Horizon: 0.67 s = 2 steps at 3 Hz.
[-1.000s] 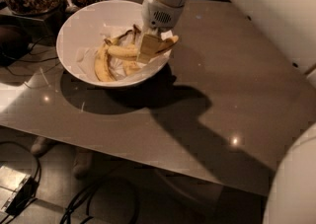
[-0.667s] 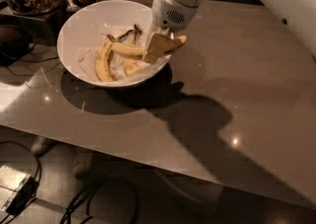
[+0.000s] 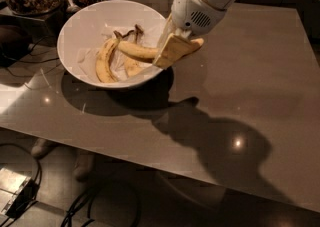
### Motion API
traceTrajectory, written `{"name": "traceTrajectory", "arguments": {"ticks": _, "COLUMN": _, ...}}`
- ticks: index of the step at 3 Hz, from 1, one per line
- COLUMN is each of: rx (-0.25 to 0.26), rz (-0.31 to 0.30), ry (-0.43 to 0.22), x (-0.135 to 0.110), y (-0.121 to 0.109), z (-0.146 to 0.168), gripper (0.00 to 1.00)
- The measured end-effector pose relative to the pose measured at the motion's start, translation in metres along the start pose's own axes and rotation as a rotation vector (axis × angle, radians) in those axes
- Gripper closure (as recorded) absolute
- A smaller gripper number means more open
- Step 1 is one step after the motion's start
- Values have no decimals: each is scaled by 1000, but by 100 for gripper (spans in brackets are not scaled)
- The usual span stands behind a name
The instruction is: Pick banana from white bowl
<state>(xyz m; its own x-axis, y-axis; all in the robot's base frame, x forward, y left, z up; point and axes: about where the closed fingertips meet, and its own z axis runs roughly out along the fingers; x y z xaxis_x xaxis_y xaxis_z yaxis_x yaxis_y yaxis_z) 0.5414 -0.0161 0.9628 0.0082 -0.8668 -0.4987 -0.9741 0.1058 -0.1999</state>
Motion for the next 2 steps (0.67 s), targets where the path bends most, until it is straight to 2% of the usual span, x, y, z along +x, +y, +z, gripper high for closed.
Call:
{"name": "traceTrajectory", "arguments": {"ticks": 1, "rx": 33, "rz": 44, "ry": -21, "x": 16, "y": 44, "z": -30, "gripper": 100}}
{"name": "traceTrajectory", "arguments": {"ticks": 2, "rx": 33, "rz": 48, "ry": -19, "x": 18, "y": 45, "z": -30, "gripper": 100}}
